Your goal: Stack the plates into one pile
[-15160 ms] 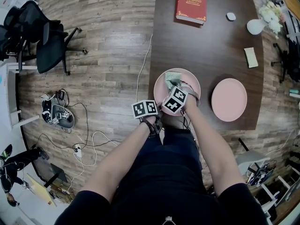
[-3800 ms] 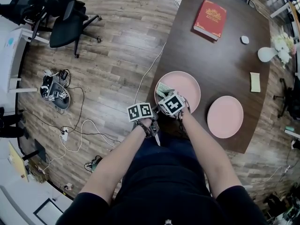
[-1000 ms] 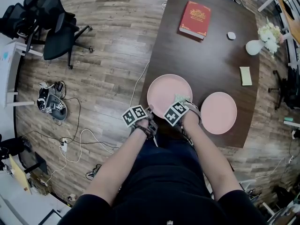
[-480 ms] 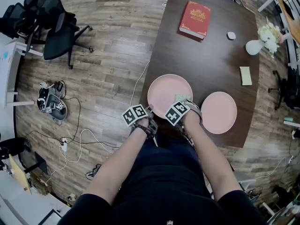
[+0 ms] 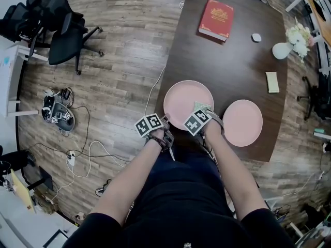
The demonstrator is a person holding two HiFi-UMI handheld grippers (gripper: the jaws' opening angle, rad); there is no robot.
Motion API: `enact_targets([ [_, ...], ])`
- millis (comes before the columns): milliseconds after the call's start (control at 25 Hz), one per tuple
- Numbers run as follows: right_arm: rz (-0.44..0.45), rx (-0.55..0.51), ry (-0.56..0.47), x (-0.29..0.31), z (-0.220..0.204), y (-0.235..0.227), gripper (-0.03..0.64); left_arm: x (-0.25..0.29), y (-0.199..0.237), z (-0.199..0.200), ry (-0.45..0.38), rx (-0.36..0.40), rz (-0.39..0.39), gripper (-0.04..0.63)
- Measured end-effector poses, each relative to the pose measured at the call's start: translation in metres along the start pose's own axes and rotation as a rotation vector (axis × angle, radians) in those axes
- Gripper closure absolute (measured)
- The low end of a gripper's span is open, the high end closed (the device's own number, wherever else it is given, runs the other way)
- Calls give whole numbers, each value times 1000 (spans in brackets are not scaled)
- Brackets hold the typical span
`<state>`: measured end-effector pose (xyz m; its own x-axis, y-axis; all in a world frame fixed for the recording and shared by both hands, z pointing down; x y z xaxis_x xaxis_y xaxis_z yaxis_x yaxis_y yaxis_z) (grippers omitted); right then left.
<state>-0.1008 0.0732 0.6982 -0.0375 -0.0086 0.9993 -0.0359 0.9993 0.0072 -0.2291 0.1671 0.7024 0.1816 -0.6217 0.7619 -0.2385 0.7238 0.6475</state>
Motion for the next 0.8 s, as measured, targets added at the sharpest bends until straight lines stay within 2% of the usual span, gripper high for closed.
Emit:
enact_targets([
  [520,52,16,-81,-2,16,7,529,0,-1,-1,30,35,-18,568],
  [800,119,18,-149,-5,39,25,529,0,-1,-1,45,47,-17,569],
])
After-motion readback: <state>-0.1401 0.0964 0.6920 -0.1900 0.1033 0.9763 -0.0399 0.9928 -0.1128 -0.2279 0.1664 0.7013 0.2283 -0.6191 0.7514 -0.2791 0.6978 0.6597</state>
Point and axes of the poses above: the fingertips, and each gripper's own axes: x forward along the fingers, y to its left, z out of its top, the point moved 1 cm from there along -x, backward along the fingers, and after that the axes turned 2 degrees about y, right-handed, at the moved point
